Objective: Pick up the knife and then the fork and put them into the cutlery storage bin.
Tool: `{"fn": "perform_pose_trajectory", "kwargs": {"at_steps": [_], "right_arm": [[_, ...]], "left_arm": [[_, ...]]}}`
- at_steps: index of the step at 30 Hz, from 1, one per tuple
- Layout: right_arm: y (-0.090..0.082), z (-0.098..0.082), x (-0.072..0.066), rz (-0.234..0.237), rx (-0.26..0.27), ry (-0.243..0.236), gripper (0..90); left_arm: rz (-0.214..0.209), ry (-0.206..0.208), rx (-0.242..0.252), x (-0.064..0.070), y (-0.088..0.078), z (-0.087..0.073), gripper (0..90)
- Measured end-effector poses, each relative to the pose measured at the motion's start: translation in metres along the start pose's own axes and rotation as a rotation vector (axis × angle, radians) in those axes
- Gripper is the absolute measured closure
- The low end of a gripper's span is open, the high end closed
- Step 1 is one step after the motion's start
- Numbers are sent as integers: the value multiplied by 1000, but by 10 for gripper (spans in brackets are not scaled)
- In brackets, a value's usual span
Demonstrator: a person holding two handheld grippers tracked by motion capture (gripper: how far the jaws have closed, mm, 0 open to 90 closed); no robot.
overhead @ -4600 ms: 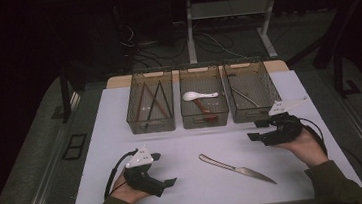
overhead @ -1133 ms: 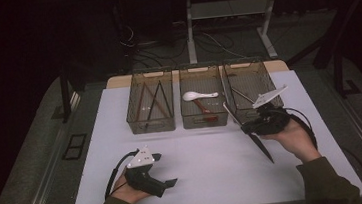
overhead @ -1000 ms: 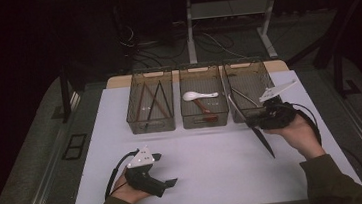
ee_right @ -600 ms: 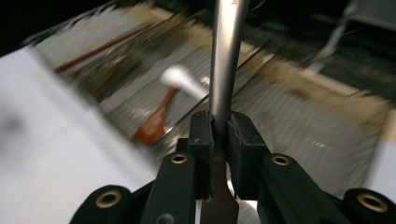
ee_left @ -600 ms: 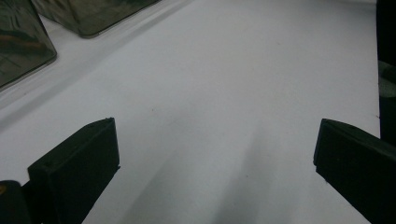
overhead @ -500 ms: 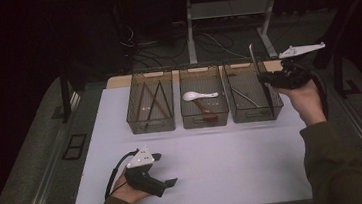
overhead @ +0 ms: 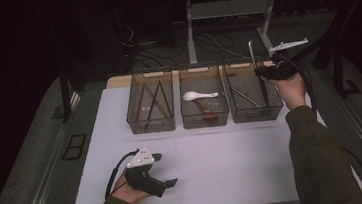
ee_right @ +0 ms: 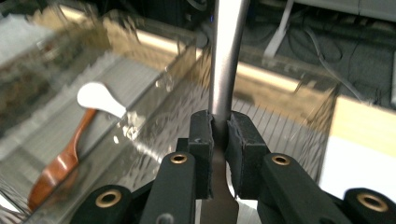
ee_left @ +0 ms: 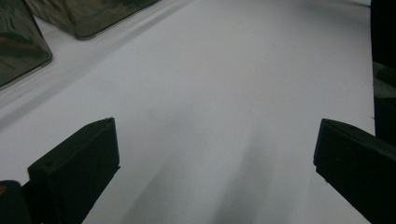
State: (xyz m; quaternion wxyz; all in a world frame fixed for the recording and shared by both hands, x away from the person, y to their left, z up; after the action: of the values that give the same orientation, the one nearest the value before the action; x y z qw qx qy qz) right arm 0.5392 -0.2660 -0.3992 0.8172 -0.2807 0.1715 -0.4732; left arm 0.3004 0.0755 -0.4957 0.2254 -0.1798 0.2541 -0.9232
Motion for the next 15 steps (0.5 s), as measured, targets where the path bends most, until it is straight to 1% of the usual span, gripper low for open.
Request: {"fn": "perform_pose_trajectory", "kwargs": {"at_steps": [1,2,3,4,7,8,12,13,14,15], "right_arm": [[5,-4,-1,14,-26,7,804],[10,-7,0,6,-41,2,804],[14,-10,0,1,-60,10,804],[18,-13,-1,10,-76,24,804],[30,-18,-3,10,-113,25,803],[33,-20,-4,12,-123,18,803],[44,-28,-8,21,-172,37,801],[47,-30,-8,15,-178,27,798],[49,-31,-9,7,-182,40,791],[51,-33,-9,10,-192,50,780]], "left_arm": [[-1,-1,2,0,0,0,0],[0,4,-1,0,0,0,0],[0,4,-1,0,0,0,0],[-1,5,-1,1,0,0,0],[-4,5,0,1,-1,0,0],[-4,4,0,1,0,0,0],[-6,7,-2,1,-1,0,0],[-6,8,-1,1,-1,0,0],[-7,9,1,1,-1,0,0],[-7,9,2,2,-1,1,0]]}}
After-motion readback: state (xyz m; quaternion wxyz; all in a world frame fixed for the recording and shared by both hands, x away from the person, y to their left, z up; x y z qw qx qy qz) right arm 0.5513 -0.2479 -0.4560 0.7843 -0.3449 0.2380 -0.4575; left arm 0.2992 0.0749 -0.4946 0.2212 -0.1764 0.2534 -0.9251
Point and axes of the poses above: each handheld gripper's, and its own axes: y roughly forward along the jaws, z roughly out of its top, x roughly to its right, the point moved 10 cm from there along y, roughly forward along the jaws, and after that the axes turned 5 degrees about -y, right-handed, at the moved point
